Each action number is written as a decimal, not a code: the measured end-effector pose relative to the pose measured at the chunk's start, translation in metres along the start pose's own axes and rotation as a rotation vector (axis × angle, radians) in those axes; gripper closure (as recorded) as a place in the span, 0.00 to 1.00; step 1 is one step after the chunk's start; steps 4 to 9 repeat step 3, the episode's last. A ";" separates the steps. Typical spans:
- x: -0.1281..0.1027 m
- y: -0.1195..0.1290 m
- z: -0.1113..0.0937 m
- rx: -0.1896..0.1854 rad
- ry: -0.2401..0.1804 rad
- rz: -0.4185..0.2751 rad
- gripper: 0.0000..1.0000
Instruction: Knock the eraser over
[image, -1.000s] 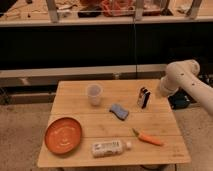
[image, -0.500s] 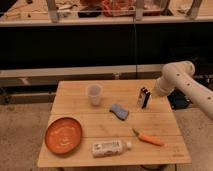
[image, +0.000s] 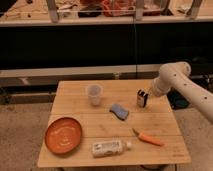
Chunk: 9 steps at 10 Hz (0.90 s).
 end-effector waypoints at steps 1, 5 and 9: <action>-0.003 0.000 0.000 0.002 -0.007 -0.005 0.99; -0.004 0.002 0.001 0.005 -0.023 -0.016 0.99; -0.004 0.002 0.001 0.005 -0.023 -0.016 0.99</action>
